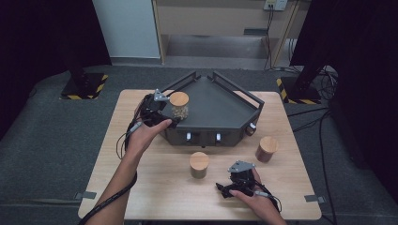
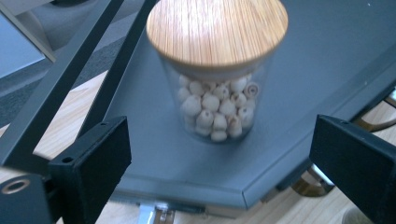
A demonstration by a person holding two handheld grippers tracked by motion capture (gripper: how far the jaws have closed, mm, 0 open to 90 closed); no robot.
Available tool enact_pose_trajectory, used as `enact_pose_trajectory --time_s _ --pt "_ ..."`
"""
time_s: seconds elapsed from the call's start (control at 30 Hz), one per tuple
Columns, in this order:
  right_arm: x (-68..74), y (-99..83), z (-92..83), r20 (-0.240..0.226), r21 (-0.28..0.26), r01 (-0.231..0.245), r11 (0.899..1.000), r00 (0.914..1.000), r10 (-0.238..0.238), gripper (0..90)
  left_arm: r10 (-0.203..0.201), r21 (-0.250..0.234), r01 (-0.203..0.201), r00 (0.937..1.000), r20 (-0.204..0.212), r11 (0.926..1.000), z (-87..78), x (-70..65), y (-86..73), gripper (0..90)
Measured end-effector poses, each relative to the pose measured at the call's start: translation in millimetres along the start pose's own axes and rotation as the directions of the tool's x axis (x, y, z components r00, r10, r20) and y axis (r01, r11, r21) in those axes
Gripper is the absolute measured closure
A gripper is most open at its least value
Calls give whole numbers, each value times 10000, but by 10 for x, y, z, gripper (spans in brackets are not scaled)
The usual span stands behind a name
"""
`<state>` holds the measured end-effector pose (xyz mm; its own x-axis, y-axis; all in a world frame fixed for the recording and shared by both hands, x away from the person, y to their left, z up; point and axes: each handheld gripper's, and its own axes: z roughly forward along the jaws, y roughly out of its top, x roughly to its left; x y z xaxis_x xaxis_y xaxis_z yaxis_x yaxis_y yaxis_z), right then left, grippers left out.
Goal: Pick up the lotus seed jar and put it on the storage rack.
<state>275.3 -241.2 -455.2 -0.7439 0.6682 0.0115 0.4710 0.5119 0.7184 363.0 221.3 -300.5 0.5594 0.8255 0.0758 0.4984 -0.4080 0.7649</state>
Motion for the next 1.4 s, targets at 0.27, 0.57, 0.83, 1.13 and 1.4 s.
enact_pose_trajectory --time_s 0.27,0.57,0.83,1.13,1.4 --pt "0 0 0 1 4 12 10000 10000 -12 11 62 -33 -62 10000 19 10000 -88 -3 -114 43" --pt "-2 1 0 -1 9 22 10000 10000 -22 11 145 -37 -145 9999 -43 9999 -250 -7 -229 41" --pt "-3 2 0 -5 13 30 10000 10000 -30 11 126 -34 -126 9999 -41 9999 -348 -24 -314 41" --pt "-2 1 0 -2 7 18 10000 10000 -18 11 388 -65 -388 9992 23 9992 -425 -110 -368 38" --pt "-1 1 0 2 9 22 10000 10000 -22 11 260 -25 -260 9996 95 9997 -436 -162 -545 38"
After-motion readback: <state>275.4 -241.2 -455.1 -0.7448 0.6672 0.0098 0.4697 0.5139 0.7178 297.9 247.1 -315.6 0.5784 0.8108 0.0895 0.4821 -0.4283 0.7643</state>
